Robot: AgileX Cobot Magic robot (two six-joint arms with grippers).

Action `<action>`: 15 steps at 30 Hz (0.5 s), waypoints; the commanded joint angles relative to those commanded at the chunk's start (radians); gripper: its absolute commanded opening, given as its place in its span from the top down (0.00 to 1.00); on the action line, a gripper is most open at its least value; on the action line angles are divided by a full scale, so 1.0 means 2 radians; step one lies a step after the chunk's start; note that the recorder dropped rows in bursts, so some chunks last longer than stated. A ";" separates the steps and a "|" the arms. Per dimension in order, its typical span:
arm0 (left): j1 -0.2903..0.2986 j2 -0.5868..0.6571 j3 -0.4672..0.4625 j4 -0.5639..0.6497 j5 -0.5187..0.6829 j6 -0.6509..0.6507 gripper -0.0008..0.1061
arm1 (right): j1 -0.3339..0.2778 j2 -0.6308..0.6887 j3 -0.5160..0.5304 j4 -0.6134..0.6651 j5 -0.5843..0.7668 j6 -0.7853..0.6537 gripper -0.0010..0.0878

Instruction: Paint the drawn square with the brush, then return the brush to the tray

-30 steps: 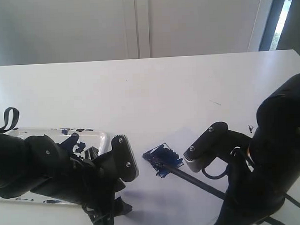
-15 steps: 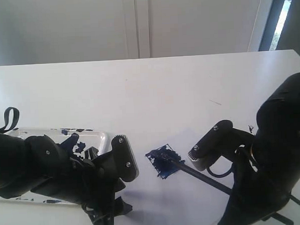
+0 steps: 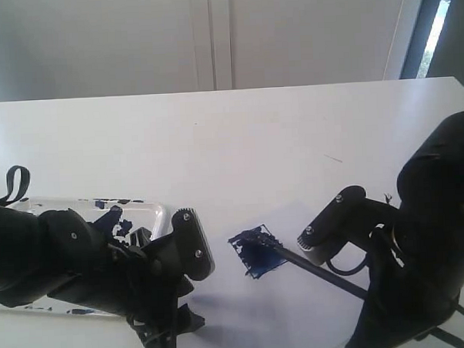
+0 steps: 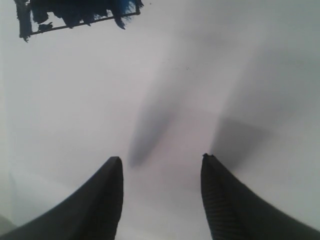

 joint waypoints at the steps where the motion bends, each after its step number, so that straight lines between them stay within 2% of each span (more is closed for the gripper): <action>1: 0.000 0.000 0.000 0.000 0.000 0.000 0.49 | 0.000 0.000 0.000 -0.004 0.005 0.002 0.99; 15: 0.000 0.000 0.000 0.000 0.000 0.000 0.49 | 0.000 -0.004 0.000 -0.009 0.018 0.004 0.99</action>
